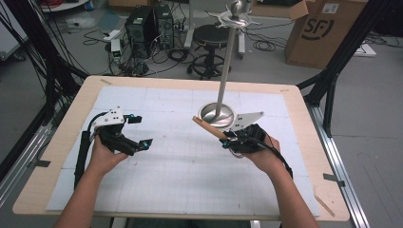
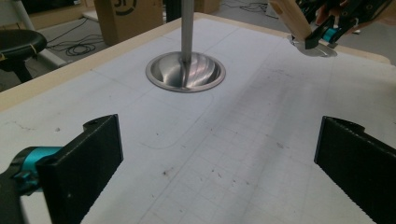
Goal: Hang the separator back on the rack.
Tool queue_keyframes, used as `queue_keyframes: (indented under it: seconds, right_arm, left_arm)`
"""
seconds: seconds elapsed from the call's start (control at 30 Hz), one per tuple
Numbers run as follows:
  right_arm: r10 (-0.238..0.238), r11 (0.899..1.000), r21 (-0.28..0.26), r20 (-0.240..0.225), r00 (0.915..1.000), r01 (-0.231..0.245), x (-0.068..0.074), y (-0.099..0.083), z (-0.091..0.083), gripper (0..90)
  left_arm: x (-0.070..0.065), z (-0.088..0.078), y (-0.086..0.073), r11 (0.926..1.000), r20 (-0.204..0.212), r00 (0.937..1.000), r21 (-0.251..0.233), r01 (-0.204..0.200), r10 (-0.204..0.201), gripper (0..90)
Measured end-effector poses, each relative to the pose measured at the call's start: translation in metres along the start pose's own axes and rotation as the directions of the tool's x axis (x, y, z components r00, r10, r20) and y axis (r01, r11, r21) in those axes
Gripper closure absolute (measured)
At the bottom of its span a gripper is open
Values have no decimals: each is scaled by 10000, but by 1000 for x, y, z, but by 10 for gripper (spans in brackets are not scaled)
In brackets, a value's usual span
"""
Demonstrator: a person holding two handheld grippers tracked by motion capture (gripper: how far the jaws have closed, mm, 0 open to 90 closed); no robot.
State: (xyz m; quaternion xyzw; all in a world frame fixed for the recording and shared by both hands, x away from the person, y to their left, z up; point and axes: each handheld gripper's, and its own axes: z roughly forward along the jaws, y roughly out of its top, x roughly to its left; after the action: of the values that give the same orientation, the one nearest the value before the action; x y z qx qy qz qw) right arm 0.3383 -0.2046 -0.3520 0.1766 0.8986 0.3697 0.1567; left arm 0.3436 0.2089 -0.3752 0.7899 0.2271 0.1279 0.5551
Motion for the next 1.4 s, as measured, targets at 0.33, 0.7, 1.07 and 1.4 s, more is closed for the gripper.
queue_keyframes:
  seconds: [0.33, 0.7, 1.07, 1.4]
  right_arm:
    - [322, 9968, -731, 33, 9995, -318, -7, -1, -9, 693]
    - [1056, 9701, -2222, 249, 9941, -974, -18, -5, -29, 692]
    - [1482, 9457, -3003, 578, 9873, -1244, -33, 0, -53, 692]
    - [1569, 9279, -3564, 1057, 9819, -1099, -44, 10, -81, 691]
  left_arm:
    - [0, 0, 0, 10000, 6, 10000, -28, -10, 10, 17]
    - [-2, -1, 1, 9999, 23, 10000, -99, -50, 51, 17]
    - [-1, -2, 1, 9998, 150, 9999, -171, -48, 51, 17]
    - [-2, -1, 1, 9997, 255, 9996, -213, -115, 120, 17]
